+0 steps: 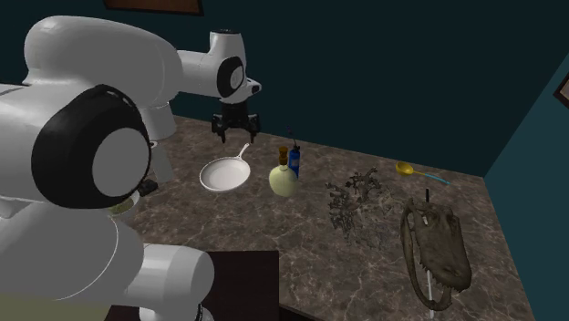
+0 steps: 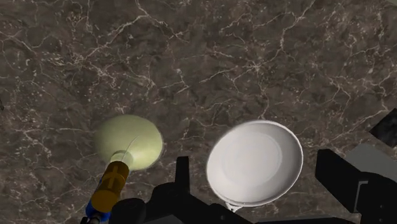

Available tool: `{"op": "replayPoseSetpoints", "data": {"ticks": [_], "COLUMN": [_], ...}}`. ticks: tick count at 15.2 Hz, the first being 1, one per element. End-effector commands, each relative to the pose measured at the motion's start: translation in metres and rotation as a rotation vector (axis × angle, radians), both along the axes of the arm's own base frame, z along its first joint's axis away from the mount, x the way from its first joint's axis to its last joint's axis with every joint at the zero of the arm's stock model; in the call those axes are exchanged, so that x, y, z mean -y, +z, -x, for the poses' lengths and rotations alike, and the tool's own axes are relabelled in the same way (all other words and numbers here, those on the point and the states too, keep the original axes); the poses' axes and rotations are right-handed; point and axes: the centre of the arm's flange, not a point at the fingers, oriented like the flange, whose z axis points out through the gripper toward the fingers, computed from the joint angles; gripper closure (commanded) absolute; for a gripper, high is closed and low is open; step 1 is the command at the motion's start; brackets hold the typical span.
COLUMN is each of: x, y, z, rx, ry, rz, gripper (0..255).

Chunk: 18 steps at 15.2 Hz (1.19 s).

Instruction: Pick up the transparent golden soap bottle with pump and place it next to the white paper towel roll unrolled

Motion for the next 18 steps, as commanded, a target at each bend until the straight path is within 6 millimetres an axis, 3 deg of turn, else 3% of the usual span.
{"op": "replayPoseSetpoints", "data": {"ticks": [1, 16, 18], "x": [0.016, 0.141, 0.146], "y": [-0.014, -0.117, -0.126], "z": [-0.017, -0.126, -0.13], "rx": [0.0, -0.007, -0.008], "ry": [-0.005, -0.046, -0.047], "rz": [0.005, 0.035, 0.036], "gripper": [0, 0, 0]}}
